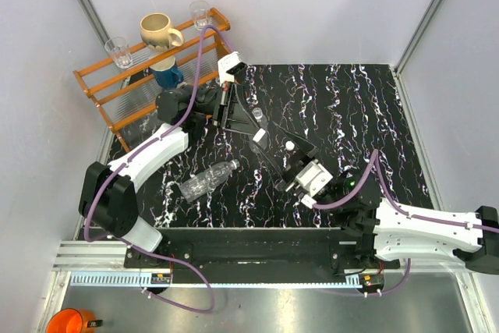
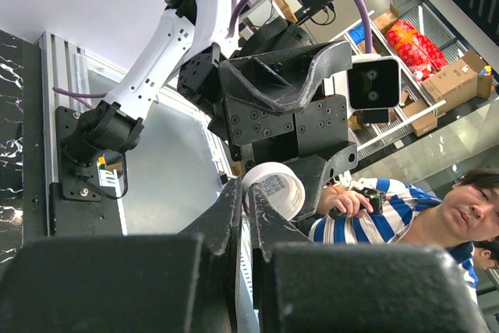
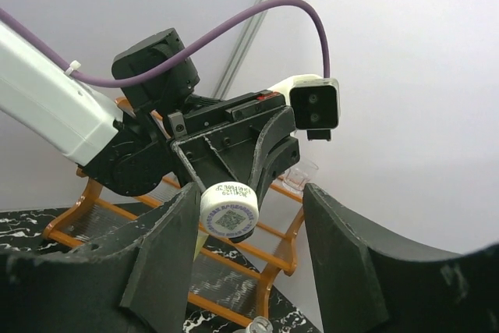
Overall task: Screw on the bottle caps
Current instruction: Pick up the bottle cap from the center of the board, then pick up the plastic bottle at the center of the board.
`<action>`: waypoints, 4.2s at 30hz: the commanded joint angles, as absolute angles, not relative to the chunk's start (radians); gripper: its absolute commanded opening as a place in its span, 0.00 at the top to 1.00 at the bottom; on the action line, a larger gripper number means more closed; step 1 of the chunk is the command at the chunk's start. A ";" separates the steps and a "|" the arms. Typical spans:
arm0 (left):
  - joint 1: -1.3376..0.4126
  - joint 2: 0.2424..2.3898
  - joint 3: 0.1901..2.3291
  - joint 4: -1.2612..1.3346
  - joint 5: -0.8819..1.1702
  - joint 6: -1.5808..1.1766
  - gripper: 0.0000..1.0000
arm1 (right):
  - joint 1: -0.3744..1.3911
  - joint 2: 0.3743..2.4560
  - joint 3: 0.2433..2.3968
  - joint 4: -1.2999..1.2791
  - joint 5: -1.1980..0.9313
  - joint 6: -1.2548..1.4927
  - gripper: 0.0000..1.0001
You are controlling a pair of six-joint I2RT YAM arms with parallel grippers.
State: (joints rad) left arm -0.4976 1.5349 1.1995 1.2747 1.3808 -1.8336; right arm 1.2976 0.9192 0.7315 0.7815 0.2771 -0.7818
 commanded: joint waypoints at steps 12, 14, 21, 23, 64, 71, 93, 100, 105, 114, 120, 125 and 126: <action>-0.499 1.505 1.187 1.539 1.335 -1.827 0.96 | 1.305 0.971 0.735 0.812 0.337 -0.765 0.38; -0.497 1.500 1.186 1.537 1.335 -1.828 0.96 | 1.304 0.974 0.738 0.805 0.350 -0.762 0.40; -0.497 1.491 1.183 1.539 1.336 -1.827 0.96 | 1.305 0.966 0.736 0.782 0.354 -0.741 0.54; -0.497 1.488 1.184 1.539 1.333 -1.827 0.96 | 1.304 0.962 0.739 0.776 0.356 -0.738 0.56; -0.390 1.968 2.263 1.625 1.692 -2.031 0.01 | 1.307 0.627 0.790 0.229 0.298 -0.272 0.79; -0.388 2.178 2.579 1.444 1.689 -1.858 0.01 | 1.307 0.641 0.807 0.225 0.302 -0.267 0.79; -0.351 1.263 1.429 -0.866 0.537 0.552 0.01 | 1.305 0.608 0.830 0.161 0.371 -0.236 0.77; -0.341 1.147 1.091 -0.827 0.434 0.551 0.01 | 1.305 0.581 0.789 0.129 0.402 -0.173 0.77; -0.333 1.251 1.006 -0.864 0.442 0.653 0.01 | 1.305 0.574 0.752 0.109 0.416 -0.146 0.77; -0.281 1.373 0.986 -0.874 0.489 0.678 0.01 | 1.307 0.535 0.715 0.087 0.426 -0.112 0.77; -0.281 1.399 0.916 -0.822 0.479 0.666 0.01 | 1.305 0.545 0.713 0.092 0.430 -0.121 0.76; -0.281 1.431 0.867 -0.759 0.442 0.653 0.01 | 1.305 0.557 0.715 0.101 0.425 -0.120 0.76; -0.281 1.440 0.855 -0.737 0.431 0.655 0.01 | 1.305 0.560 0.715 0.101 0.425 -0.117 0.76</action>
